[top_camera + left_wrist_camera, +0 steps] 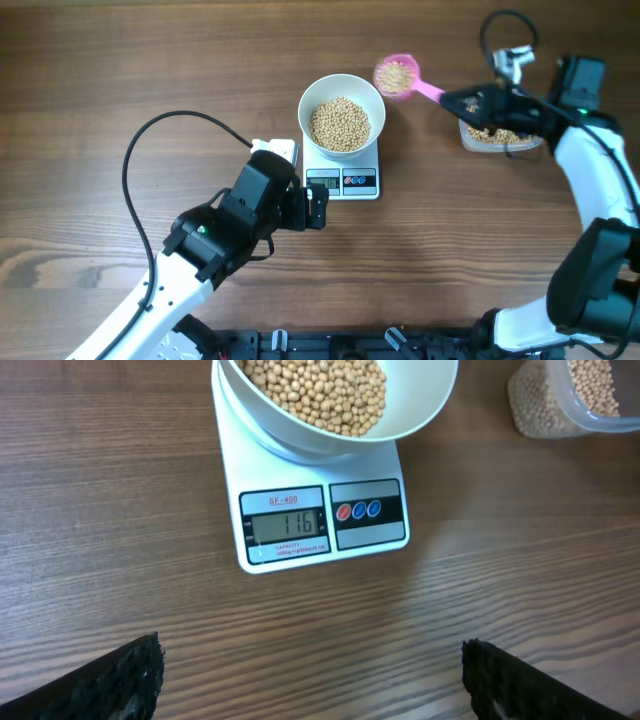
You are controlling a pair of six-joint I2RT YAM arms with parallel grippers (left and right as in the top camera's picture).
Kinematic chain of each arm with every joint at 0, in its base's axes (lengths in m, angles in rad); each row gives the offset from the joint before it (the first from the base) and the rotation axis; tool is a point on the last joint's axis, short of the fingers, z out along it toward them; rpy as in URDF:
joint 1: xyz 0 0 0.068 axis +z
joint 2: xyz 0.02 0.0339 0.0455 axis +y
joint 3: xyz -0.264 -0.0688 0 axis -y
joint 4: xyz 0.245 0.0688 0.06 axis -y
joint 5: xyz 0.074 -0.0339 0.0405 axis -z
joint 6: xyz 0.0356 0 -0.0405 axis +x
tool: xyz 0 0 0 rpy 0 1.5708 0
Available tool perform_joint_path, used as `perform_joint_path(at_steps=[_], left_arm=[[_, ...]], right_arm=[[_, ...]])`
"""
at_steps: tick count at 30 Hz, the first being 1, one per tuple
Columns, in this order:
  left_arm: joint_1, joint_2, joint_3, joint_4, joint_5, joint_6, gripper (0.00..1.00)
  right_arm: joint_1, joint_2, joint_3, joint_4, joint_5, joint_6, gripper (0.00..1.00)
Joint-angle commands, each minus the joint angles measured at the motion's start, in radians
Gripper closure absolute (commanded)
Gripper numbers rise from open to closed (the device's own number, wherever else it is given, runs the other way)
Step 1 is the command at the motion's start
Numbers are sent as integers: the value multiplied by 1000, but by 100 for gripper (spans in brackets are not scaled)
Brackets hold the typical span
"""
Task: Scoop item into bowl and weigh 150g on scale
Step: 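Lift the filled scoop over the bowl with the right gripper, then tilt the scoop slowly to trickle soybeans into the bowl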
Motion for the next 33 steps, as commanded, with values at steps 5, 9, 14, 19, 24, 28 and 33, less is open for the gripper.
perform_joint_path(at_steps=[5, 9, 14, 19, 24, 28, 33], left_arm=[[-5, 3, 5, 1, 6, -6, 0], [-5, 3, 5, 1, 5, -6, 0], [-5, 3, 5, 1, 6, -6, 0], [-5, 3, 5, 1, 6, -6, 0], [-5, 3, 5, 1, 5, -6, 0], [-5, 3, 5, 1, 5, -6, 0], [-5, 3, 5, 1, 5, -6, 0]], right_arm=[[187, -51, 10, 174, 129, 246, 95], [257, -51, 10, 168, 289, 122, 95], [323, -53, 10, 105, 539, -161, 95], [327, -77, 10, 87, 605, -306, 95], [330, -127, 10, 64, 675, -375, 96], [390, -127, 10, 42, 722, -444, 96], [470, -127, 10, 34, 874, -515, 96]])
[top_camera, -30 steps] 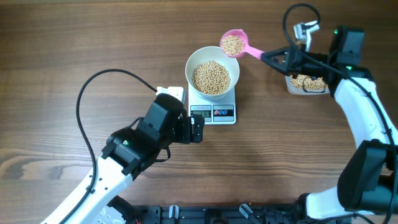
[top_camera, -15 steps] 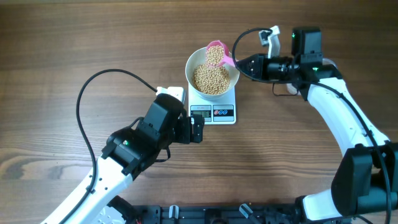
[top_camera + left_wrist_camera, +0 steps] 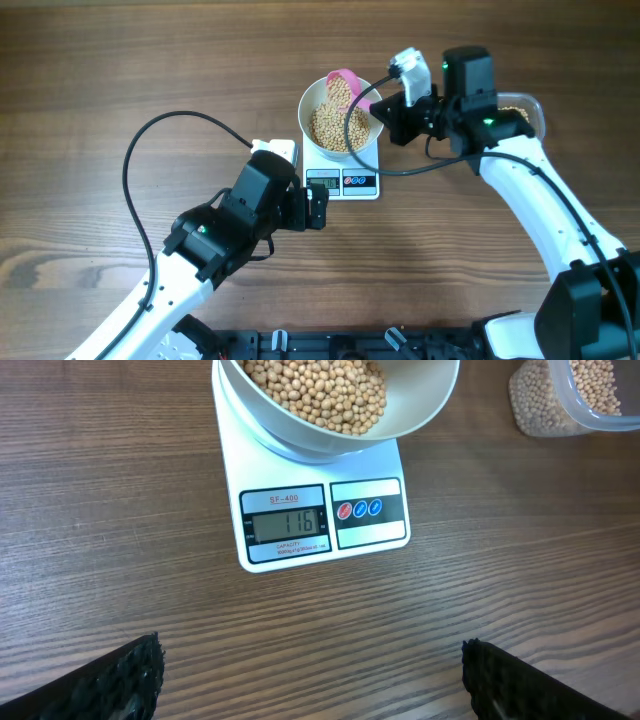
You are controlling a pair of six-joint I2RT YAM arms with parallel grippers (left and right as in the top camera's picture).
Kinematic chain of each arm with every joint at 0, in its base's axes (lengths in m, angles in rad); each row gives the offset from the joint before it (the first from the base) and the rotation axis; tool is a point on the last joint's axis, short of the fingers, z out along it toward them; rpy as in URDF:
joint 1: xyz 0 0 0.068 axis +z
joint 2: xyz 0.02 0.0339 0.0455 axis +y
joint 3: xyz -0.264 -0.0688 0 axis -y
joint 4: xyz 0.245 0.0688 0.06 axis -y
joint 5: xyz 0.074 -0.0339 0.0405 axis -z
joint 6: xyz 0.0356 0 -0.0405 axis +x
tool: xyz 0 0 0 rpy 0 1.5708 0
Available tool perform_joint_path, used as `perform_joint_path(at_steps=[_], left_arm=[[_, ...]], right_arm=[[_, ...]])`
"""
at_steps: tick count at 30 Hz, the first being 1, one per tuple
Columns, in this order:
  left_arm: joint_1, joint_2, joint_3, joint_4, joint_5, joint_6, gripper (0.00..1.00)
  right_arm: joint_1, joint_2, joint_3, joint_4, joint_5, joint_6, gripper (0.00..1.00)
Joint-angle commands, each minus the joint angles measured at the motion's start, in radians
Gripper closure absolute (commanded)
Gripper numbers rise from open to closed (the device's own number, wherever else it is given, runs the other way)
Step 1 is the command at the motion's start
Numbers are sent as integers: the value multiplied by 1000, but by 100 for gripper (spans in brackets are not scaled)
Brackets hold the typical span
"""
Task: Scoop item into bowl and weigh 150g on scale
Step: 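Tilt the scoop slowly to trickle soybeans into the bowl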
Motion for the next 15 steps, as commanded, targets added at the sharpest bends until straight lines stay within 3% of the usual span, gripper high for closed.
perform_joint_path(at_steps=[1, 9, 15], left_arm=[[-5, 2, 5, 3, 5, -6, 0], [-5, 2, 5, 3, 5, -6, 0], [-5, 2, 5, 3, 5, -6, 0]], right_arm=[[14, -23, 10, 2, 68, -52, 96], [14, -23, 10, 3, 68, -57, 96], [14, -24, 10, -24, 122, -158, 96]])
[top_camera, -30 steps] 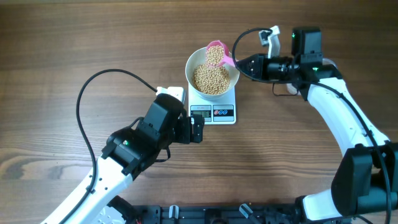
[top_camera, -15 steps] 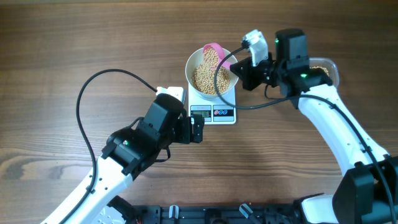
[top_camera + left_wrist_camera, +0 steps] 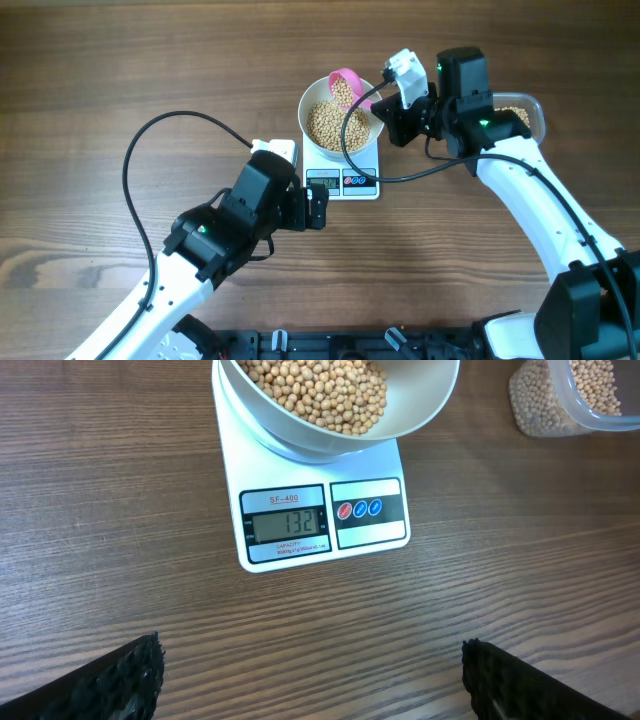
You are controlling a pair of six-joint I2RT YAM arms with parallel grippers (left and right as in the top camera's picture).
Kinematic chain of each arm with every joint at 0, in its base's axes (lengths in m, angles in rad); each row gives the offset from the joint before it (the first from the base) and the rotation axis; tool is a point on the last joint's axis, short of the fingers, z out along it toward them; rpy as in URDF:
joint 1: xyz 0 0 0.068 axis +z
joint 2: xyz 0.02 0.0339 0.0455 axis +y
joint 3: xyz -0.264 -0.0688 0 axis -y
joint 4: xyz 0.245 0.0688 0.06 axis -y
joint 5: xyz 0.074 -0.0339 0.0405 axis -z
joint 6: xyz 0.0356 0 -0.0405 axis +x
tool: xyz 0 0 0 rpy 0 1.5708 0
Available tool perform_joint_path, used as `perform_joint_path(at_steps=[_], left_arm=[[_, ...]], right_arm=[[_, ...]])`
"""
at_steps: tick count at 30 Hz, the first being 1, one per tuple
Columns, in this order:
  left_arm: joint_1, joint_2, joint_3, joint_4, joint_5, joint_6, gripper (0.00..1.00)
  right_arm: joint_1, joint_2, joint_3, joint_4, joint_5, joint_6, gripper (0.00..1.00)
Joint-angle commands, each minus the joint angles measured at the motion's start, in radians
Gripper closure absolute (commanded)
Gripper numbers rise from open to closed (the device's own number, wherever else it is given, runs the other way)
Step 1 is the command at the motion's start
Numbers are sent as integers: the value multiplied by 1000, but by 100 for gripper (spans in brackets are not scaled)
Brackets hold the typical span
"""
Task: Scoop item into bowl and weigh 150g on scale
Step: 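Tilt the scoop slowly to trickle soybeans into the bowl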
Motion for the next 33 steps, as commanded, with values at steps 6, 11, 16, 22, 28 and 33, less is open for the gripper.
perform_joint_path(at_steps=[6, 11, 16, 22, 28, 33], left_arm=[[-5, 2, 5, 3, 5, -6, 0], [-5, 2, 5, 3, 5, -6, 0], [-5, 2, 5, 3, 5, -6, 0], [-5, 2, 5, 3, 5, -6, 0], [-5, 2, 5, 3, 5, -6, 0], [-5, 2, 5, 3, 5, -6, 0]], right_arm=[[5, -49, 10, -44, 56, -74, 96], [20, -56, 10, -47, 86, -97, 96], [20, -64, 10, -47, 86, -98, 96], [20, -64, 10, -42, 84, -100, 96], [20, -64, 10, -39, 82, -9, 96], [20, -64, 10, -46, 68, -53, 96]])
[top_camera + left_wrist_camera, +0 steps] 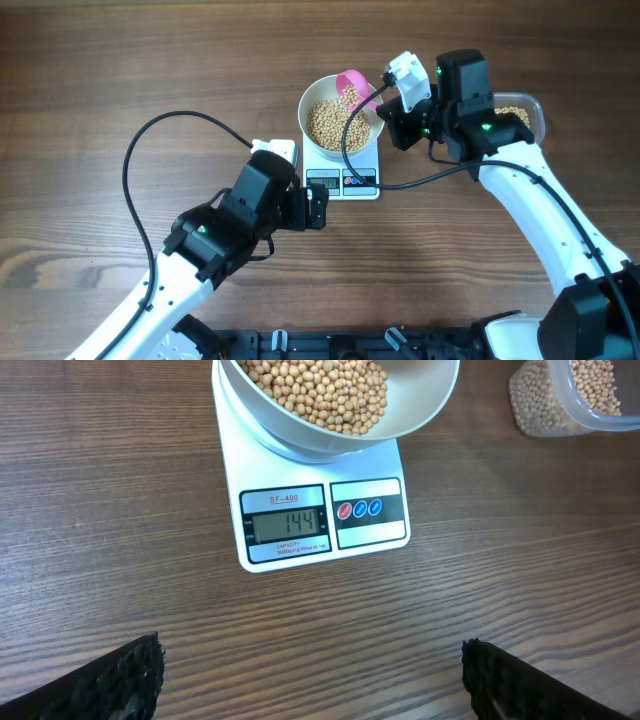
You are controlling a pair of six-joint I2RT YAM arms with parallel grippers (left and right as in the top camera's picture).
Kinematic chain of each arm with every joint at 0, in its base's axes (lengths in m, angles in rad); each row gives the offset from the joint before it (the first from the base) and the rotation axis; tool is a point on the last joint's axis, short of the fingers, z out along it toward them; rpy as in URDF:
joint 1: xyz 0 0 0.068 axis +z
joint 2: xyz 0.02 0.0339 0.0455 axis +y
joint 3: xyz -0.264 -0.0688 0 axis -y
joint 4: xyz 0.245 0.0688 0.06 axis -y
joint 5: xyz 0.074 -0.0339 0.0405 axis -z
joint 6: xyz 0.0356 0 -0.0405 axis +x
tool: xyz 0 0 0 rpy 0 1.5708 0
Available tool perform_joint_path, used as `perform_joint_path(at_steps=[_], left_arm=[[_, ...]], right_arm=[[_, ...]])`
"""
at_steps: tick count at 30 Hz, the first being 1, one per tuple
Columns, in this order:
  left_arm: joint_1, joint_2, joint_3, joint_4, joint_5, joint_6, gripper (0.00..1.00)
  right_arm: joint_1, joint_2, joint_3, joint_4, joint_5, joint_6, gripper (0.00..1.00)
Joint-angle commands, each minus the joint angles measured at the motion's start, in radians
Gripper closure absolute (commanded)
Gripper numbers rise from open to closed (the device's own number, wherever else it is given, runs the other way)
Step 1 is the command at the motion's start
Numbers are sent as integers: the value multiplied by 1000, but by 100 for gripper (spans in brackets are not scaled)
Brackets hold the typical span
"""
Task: Scoop item into bowl and weigh 150g on scale
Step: 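Tilt the scoop slowly to trickle soybeans into the bowl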
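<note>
A white bowl (341, 118) of tan beans stands on the white scale (343, 181). In the left wrist view the scale's display (289, 522) reads 144 below the bowl (420, 405). My right gripper (392, 107) is shut on the handle of a pink scoop (350, 82), which is tilted over the bowl's far right rim with its pink inside showing. My left gripper (318, 208) rests open just in front of the scale; its two black fingertips (135, 665) stand wide apart over bare wood, and the left gripper (310, 658) holds nothing.
A clear container of beans (522, 112) sits at the right, mostly behind my right arm; its corner (575, 395) shows in the left wrist view. A black cable (150, 140) loops over the table on the left.
The scale reading has gone from 132 to 144. The scoop at the bowl's far rim now shows its pink inside where beans lay before. The left arm has not moved.
My right gripper first held the loaded scoop to the right of the bowl near the container, with the scale at 116. Then the scoop was over the bowl, still at 116. The reading was then 132, and it is now 144.
</note>
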Motion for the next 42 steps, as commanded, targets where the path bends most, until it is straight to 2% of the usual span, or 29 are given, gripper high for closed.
perform_joint_path(at_steps=[1, 3, 13, 19, 26, 34, 39, 42], left_arm=[[-5, 2, 5, 3, 6, -6, 0], [-5, 2, 5, 3, 6, -6, 0], [-5, 2, 5, 3, 5, -6, 0], [-5, 2, 5, 3, 5, -6, 0], [-5, 2, 5, 3, 5, -6, 0], [-5, 2, 5, 3, 5, -6, 0], [-5, 2, 5, 3, 5, -6, 0], [-5, 2, 5, 3, 6, -6, 0]], right_arm=[[5, -27, 10, -3, -9, -61, 96], [5, -26, 10, -8, 7, -153, 96], [5, -32, 10, 5, 7, -131, 96], [5, -30, 10, -4, 46, -209, 96], [7, -32, 11, 2, 41, -236, 96], [26, -46, 11, -6, 20, -196, 96], [26, -46, 11, -2, 35, -230, 96], [26, -46, 11, -1, 32, -148, 96]])
